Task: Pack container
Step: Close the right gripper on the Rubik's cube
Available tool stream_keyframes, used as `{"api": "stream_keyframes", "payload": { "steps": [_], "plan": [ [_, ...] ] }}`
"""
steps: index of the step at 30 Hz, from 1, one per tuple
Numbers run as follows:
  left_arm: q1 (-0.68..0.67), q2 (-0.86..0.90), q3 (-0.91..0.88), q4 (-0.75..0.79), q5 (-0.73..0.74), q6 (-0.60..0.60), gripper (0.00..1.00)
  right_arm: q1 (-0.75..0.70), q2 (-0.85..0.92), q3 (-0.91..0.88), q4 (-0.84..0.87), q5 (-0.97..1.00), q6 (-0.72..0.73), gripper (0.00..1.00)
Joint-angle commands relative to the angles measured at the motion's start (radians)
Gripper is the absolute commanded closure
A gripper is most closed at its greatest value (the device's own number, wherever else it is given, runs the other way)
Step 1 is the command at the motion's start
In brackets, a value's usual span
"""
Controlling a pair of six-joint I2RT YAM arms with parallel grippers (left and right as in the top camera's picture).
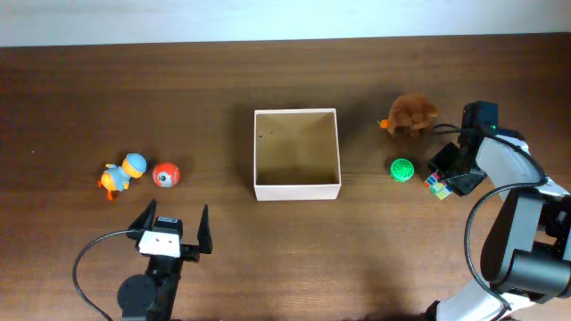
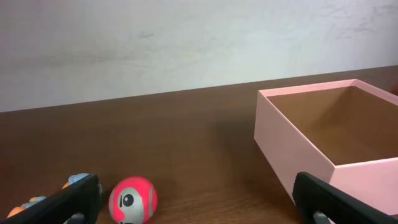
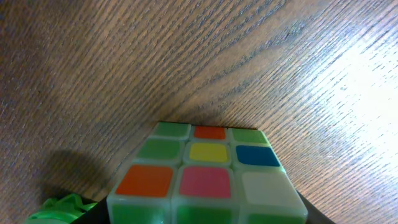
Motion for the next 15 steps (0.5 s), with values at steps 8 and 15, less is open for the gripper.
{"api": "stream_keyframes", "payload": {
  "steps": [8,15],
  "plan": [
    [0.006,-0.009,-0.002,-0.005,0.0,0.019,0.01,0.006,0.007,-0.002,-0.023,-0.048,-0.101,0.51],
    [0.006,-0.009,-0.002,-0.005,0.0,0.019,0.01,0.006,-0.022,0.06,-0.071,-0.167,-0.216,0.52]
  ]
}}
